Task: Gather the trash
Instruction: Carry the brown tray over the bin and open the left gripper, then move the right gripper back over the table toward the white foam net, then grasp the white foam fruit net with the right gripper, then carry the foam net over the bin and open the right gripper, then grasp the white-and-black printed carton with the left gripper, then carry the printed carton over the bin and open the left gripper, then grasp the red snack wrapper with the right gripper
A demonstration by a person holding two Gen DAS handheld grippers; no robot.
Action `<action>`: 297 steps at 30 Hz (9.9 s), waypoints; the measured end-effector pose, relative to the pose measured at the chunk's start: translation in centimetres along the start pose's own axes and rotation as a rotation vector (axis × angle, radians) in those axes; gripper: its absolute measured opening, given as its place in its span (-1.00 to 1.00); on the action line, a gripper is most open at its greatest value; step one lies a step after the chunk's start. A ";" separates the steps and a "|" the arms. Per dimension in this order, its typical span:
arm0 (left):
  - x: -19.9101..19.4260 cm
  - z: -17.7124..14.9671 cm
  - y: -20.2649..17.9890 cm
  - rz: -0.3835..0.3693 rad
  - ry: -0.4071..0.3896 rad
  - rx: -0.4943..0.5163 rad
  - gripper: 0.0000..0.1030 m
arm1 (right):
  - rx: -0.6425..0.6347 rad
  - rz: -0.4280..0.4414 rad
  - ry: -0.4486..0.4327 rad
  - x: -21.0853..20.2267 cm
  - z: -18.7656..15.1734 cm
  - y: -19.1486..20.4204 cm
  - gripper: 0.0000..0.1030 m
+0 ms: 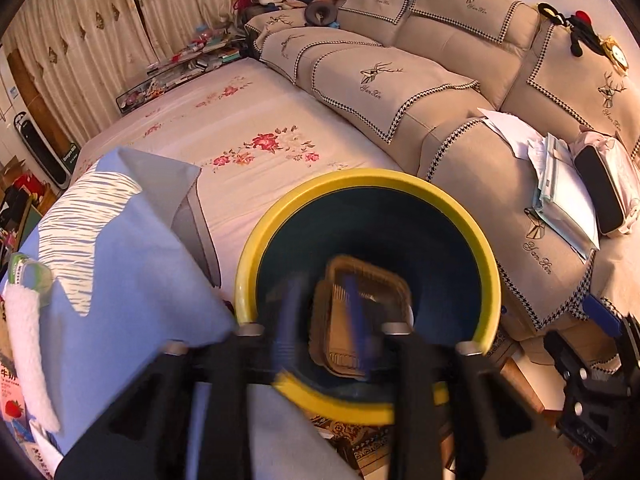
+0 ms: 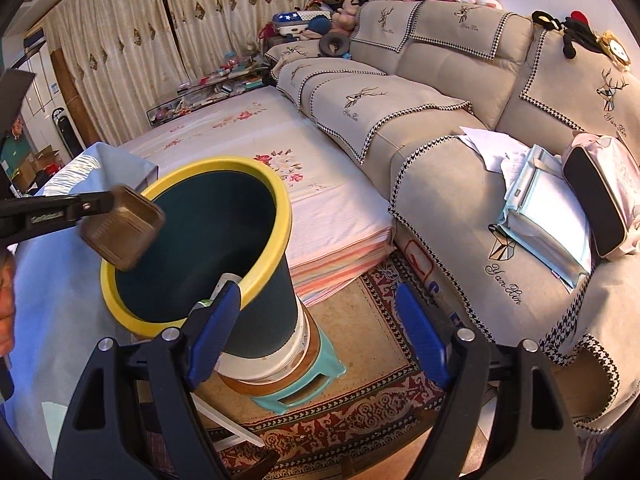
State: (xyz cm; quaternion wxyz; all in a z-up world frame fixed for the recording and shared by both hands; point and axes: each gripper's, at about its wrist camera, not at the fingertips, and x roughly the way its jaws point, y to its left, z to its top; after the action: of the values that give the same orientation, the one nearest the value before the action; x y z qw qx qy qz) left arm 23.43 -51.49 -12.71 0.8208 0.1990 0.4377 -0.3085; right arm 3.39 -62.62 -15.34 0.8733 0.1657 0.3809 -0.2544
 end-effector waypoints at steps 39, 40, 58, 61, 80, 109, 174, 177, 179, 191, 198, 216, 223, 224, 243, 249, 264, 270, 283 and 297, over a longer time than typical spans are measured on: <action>-30.9 -34.8 27.0 0.503 -0.323 -0.612 0.90 | -0.339 0.311 -0.024 -6.4 -1.9 21.8 0.58; -31.1 -35.5 27.3 0.513 -0.322 -0.622 0.90 | -0.358 0.326 -0.023 -6.7 -2.1 23.2 0.58; -31.2 -39.1 29.9 0.486 -0.314 -0.654 0.90 | -0.446 0.409 0.078 -2.5 -0.1 43.5 0.58; -30.7 -39.2 30.3 0.472 -0.308 -0.666 0.90 | -0.430 0.377 0.093 -1.0 -0.1 44.7 0.58; -29.1 -38.9 30.3 0.443 -0.285 -0.670 0.90 | -0.443 0.438 0.077 -3.8 -1.4 42.2 -0.68; -25.9 -32.5 25.1 0.408 -0.222 -0.526 0.90 | -0.158 0.179 -0.040 -1.1 3.1 19.8 -0.69; -18.6 -28.8 36.2 0.606 -0.036 -0.819 0.90 | -0.144 0.262 -0.007 1.0 3.5 19.7 0.18; -17.2 -28.7 37.4 0.608 -0.025 -0.859 0.88 | -0.149 0.265 0.002 1.3 3.4 19.8 0.18; -16.5 -28.4 37.6 0.615 -0.012 -0.861 0.75 | -0.151 0.267 0.005 1.4 3.4 19.7 0.18; -16.0 -29.0 37.6 0.547 0.000 -0.856 0.44 | -0.132 0.270 0.013 1.6 3.1 18.7 0.19; -19.8 -30.4 34.6 0.506 -0.048 -0.803 0.43 | -0.122 0.271 0.005 0.8 2.8 17.8 0.19; -22.6 -18.2 17.5 0.167 -0.233 -0.364 0.44 | -0.031 0.159 -0.076 -2.3 2.4 9.9 0.23; -16.3 -9.8 10.2 -0.018 -0.187 -0.202 0.44 | 0.028 0.105 -0.078 -2.2 2.7 5.3 0.23; -15.3 -8.9 9.3 -0.031 -0.177 -0.187 0.44 | 0.037 0.097 -0.079 -2.2 2.7 4.6 0.23; -0.7 1.7 0.0 -0.104 -0.092 -0.075 0.73 | 0.133 0.036 -0.064 -1.0 2.5 -1.9 0.26; -6.5 -0.1 3.8 -0.087 -0.211 -0.134 0.82 | 0.119 0.049 -0.070 -1.4 2.6 -0.7 0.26; -23.3 -17.7 23.0 0.123 -0.464 -0.361 0.90 | -0.081 0.136 -0.081 -3.4 3.0 11.3 0.29; -25.4 -24.4 33.0 0.307 -0.495 -0.442 0.90 | -0.209 0.212 -0.083 -4.3 3.3 19.6 0.30; -25.3 -31.0 42.4 0.528 -0.502 -0.587 0.90 | -0.379 0.463 -0.013 -3.5 4.2 36.5 0.30; -24.5 -31.2 41.9 0.501 -0.489 -0.597 0.90 | -0.413 0.462 0.068 1.1 4.6 46.5 -0.06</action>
State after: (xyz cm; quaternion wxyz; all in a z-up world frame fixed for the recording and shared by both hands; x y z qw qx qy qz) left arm 22.91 5.87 -6.49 0.9707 -0.0249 0.2392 0.0011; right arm 33.27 -27.25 -8.69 0.9099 0.0754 0.4059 0.0391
